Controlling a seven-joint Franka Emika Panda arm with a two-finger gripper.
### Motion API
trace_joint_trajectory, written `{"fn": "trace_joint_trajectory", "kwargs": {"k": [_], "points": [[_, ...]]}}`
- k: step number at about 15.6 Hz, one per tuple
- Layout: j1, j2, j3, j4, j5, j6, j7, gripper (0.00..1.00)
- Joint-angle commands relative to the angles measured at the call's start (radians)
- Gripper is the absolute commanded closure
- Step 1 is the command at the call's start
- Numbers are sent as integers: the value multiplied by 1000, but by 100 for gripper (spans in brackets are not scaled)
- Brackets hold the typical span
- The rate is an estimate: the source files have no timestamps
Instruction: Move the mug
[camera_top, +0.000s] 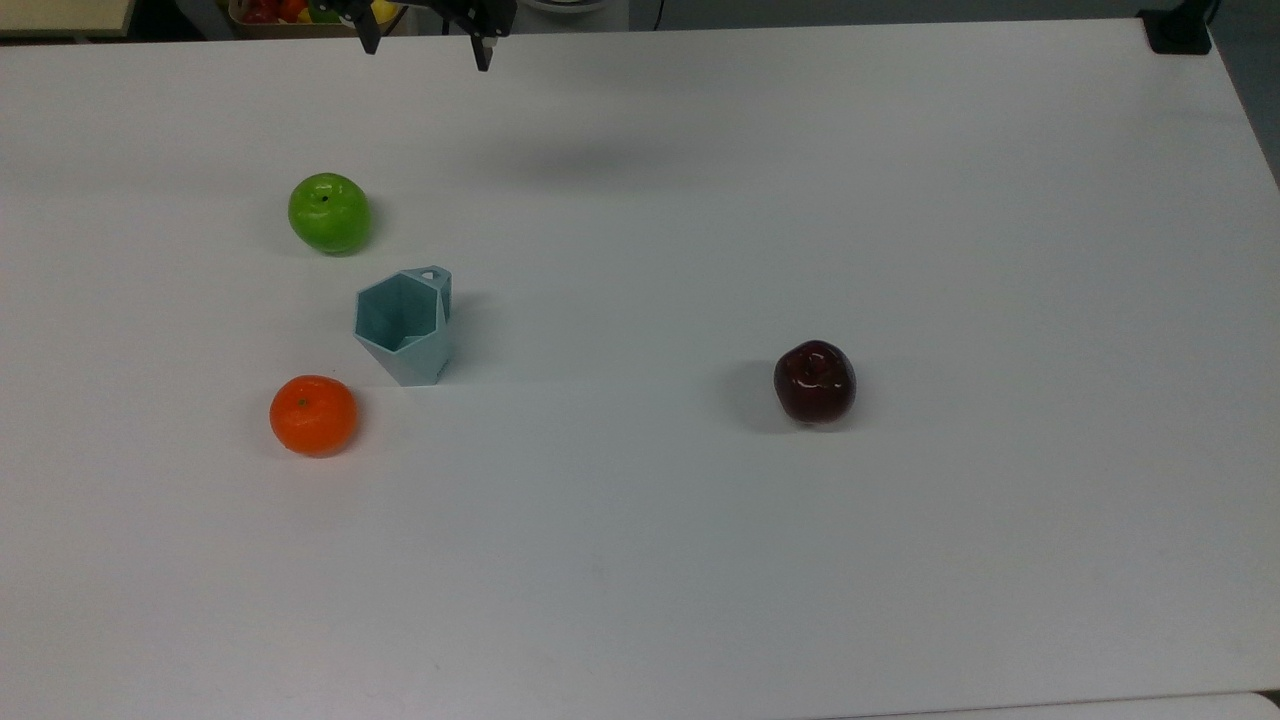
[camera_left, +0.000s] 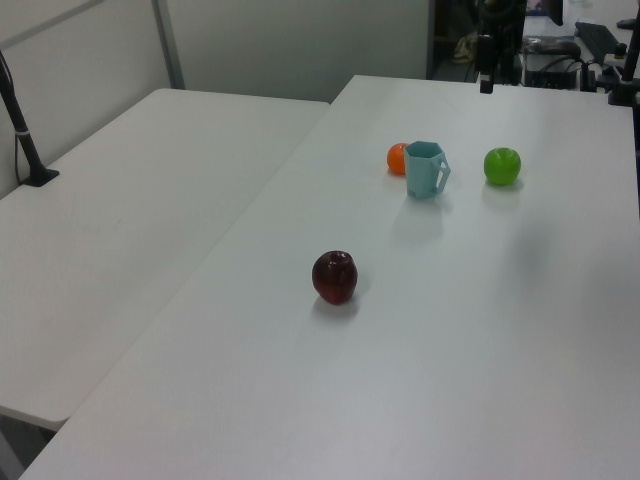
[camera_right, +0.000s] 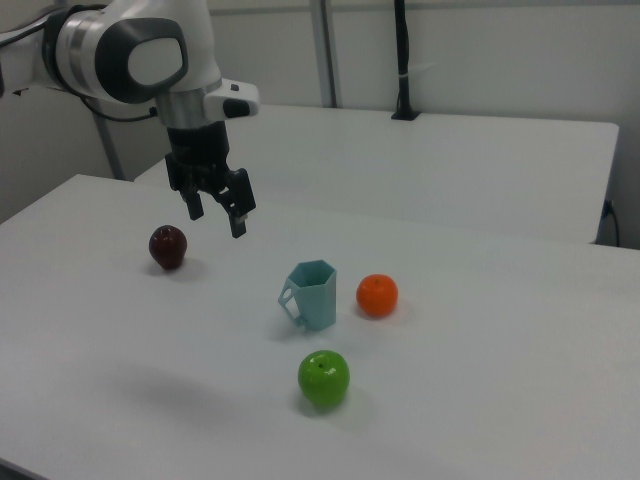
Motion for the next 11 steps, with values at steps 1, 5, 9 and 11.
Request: {"fn": "trace_joint_trajectory", "kwargs": {"k": [1,5,9,11], "points": [[18,-5,-33,-5,6,36,-5,0],[18,-5,-33,-5,6,48,-5,0],[18,-5,-33,-5,38,44,-3,0],[18,-5,-35,-5,38,42,-1,0]]}}
